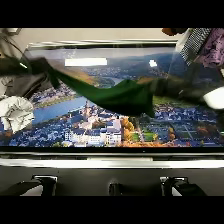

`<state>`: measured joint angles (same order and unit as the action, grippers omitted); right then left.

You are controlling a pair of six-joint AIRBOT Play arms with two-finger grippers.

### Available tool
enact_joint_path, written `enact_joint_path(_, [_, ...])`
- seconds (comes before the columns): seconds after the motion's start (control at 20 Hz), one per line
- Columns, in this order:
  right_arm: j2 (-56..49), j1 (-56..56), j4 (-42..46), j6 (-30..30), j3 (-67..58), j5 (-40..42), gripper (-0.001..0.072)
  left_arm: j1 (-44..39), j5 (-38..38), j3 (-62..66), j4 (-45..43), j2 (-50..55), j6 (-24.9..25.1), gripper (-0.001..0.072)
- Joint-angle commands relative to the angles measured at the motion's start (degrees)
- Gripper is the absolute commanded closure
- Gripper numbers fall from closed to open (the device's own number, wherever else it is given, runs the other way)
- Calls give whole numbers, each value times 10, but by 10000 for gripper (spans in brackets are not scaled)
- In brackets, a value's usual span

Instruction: Fold the clothes and pants, and hang the long-sleeved shirts on hangers.

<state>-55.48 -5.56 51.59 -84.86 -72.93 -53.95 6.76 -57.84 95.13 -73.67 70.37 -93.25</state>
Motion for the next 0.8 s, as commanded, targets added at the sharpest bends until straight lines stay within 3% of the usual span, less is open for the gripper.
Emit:
enact_joint_path(0.0, [42,0,108,-58,-210,-57,685,0,5,114,-126,-97,-34,691])
enact_joint_path(0.15, [107,0,134,-96,-266,-69,685,0,3,132,-199,-191,-59,691])
enact_joint_path(0.4, [157,0,105,-128,-266,-106,685,0,3,131,-219,-270,-59,691])
enact_joint_path(0.55, [143,0,107,-145,-266,-134,685,0,2,125,-219,-257,-58,691])
enact_joint_path(0.75, [50,0,174,-186,-266,-205,685,-1,2,97,-210,-171,-57,690])
